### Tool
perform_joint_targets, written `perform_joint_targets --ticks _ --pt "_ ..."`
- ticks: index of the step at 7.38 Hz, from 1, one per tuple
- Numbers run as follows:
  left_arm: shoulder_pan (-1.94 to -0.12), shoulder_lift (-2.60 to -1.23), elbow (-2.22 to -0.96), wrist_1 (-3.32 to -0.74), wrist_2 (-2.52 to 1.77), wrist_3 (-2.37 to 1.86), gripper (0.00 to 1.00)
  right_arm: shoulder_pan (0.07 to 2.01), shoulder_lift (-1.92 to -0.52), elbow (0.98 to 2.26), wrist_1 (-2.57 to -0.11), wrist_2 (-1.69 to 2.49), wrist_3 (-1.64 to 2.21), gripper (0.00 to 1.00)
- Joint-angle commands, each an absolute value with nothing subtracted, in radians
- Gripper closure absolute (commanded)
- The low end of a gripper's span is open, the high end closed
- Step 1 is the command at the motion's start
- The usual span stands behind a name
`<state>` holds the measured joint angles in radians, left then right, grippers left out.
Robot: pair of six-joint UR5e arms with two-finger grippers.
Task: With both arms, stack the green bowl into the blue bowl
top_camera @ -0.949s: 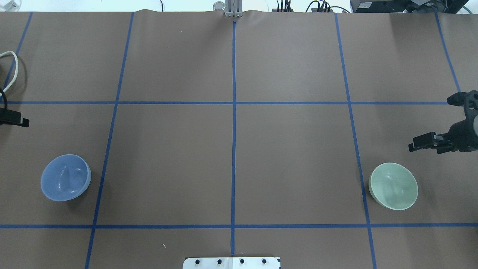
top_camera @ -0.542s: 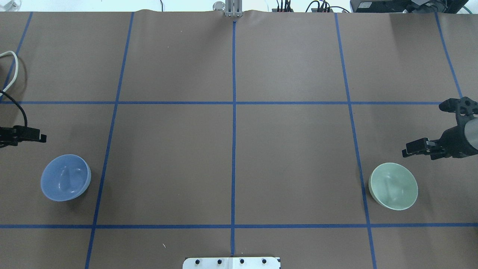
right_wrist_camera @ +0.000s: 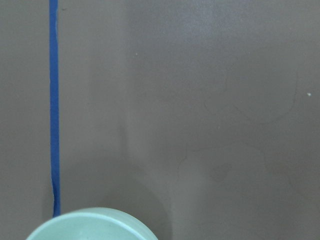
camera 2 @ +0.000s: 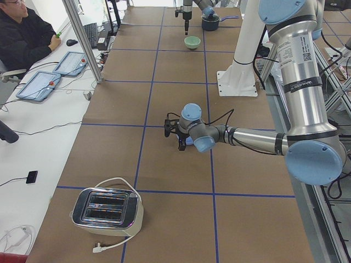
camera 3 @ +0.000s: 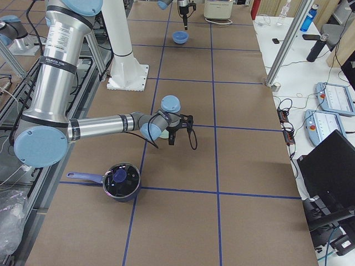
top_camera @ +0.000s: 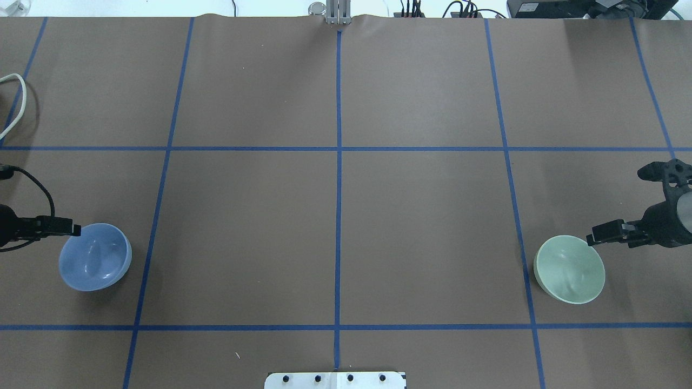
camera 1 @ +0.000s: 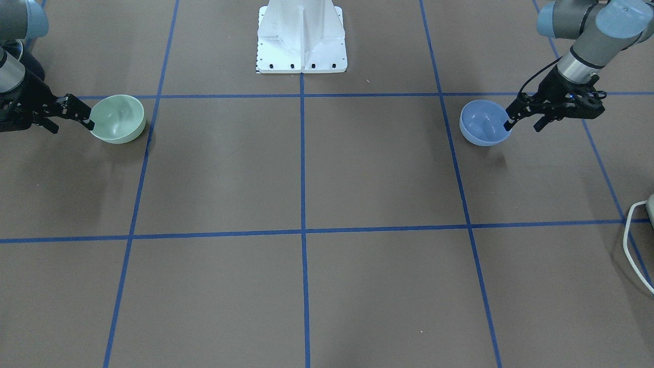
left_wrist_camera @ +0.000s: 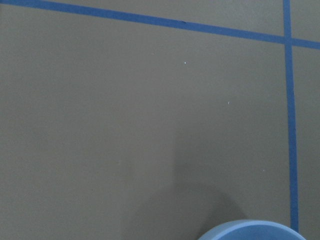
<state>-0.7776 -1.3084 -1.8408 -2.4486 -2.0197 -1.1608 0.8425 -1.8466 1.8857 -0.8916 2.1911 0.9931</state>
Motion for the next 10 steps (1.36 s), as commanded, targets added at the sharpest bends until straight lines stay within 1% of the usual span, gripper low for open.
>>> perform_joint_targets --ticks 1,4,5,6,7,8,9,10 --pt "-0.724 -1.307 -1.841 -2.451 -1.976 -1.190 0.03 0.804 -1.855 1.882 -0.890 2.166 1.003 0.00" --pt "-0.710 -1.307 -1.839 -2.450 -1.976 -1.190 0.03 0.726 -1.856 1.878 -0.890 2.125 1.031 0.00" --pt "-0.709 -1.307 -1.838 -2.450 -1.976 -1.189 0.06 0.716 -1.862 1.878 -0.888 2.108 1.032 0.00" --pt "-0.709 -1.308 -1.838 -2.450 -1.976 -1.189 0.18 0.715 -1.862 1.878 -0.888 2.105 1.032 0.02" --pt "-0.709 -1.312 -1.836 -2.450 -1.977 -1.189 0.31 0.710 -1.861 1.878 -0.888 2.105 1.032 0.11" --pt "-0.709 -1.313 -1.833 -2.450 -1.977 -1.189 0.45 0.707 -1.861 1.879 -0.888 2.105 1.032 0.25" --pt "-0.709 -1.315 -1.833 -2.448 -1.977 -1.189 0.59 0.706 -1.861 1.878 -0.888 2.105 1.032 0.43" --pt "-0.709 -1.315 -1.832 -2.448 -1.977 -1.186 0.67 0.703 -1.861 1.878 -0.888 2.105 1.032 0.74"
